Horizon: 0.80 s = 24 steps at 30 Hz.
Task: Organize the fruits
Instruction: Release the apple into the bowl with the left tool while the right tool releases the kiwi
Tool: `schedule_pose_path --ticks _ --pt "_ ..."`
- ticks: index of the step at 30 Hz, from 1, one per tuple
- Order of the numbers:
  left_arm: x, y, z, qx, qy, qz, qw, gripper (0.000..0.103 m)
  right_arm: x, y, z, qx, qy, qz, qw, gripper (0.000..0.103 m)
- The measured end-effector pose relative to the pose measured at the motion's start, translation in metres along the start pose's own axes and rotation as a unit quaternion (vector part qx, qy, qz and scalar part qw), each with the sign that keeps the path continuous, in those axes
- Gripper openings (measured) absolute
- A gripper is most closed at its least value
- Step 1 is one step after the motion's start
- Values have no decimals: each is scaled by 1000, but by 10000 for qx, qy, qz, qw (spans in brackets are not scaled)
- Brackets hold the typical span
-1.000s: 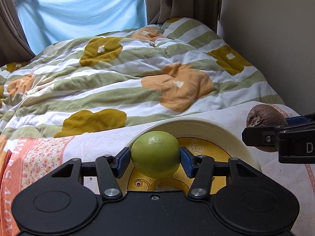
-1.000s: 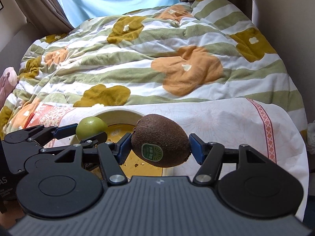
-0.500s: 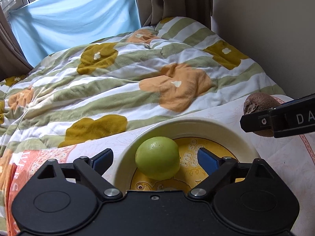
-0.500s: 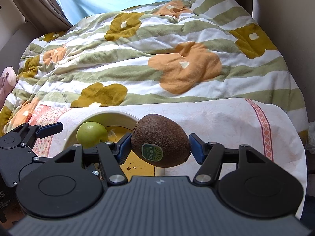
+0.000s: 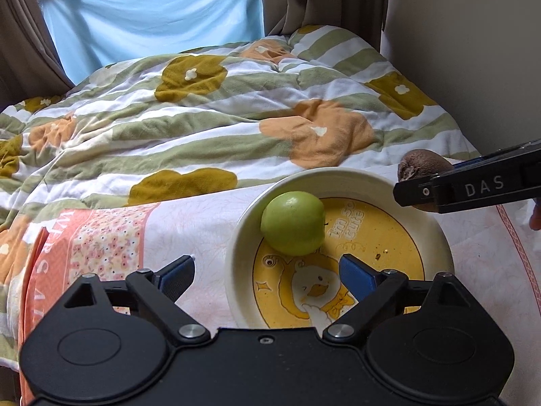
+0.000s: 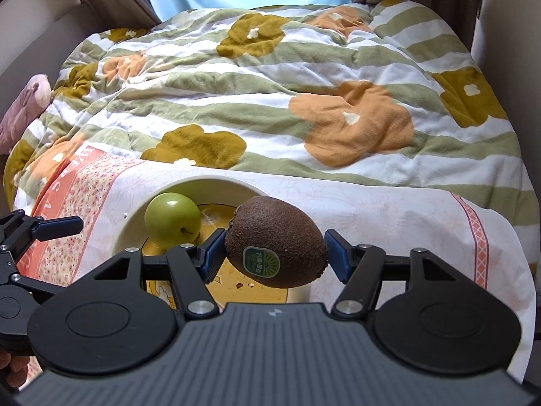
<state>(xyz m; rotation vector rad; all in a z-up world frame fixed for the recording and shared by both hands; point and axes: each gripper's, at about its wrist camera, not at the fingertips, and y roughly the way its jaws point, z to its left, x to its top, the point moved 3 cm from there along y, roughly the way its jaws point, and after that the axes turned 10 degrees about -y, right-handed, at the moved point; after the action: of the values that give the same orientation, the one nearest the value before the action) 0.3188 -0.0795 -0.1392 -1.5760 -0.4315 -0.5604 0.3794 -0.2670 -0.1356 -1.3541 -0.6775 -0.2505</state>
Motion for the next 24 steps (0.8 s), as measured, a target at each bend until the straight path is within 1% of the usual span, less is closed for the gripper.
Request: schedule_pose_path --ticks 3,5,7,13,19,21,22,23,24 --pt "-4 -4 7 35 -100 29 9999 95 -1 11 15 5 -460 -55 9989 78" --pt "-8 -4 11 52 -180 69 9998 95 -3 16 28 -25 -897 -123 9959 78" --pt "-10 -5 16 47 -253 103 9996 95 -6 22 36 -38 -1194 -132 9928 78" --pt "-16 -7 23 97 -344 125 9993 95 -12 40 49 -29 -1635 -79 9865 78" --pt "-18 -8 29 112 -449 114 9989 95 -16 47 54 -55 -1842 -129 9828 78" --pt "-19 -9 30 127 -468 108 9988 95 -16 47 55 -113 -1911 -190 9813 82" --pt "-19 -10 31 128 -484 108 9987 95 -17 45 55 -153 -1913 -263 9811 91" --pt "-19 -12 31 128 -499 106 9986 95 -18 42 54 -135 -1902 -341 9811 103" --pt "-19 -13 32 130 -513 98 9985 95 -18 41 53 -174 -1896 -343 9811 103"
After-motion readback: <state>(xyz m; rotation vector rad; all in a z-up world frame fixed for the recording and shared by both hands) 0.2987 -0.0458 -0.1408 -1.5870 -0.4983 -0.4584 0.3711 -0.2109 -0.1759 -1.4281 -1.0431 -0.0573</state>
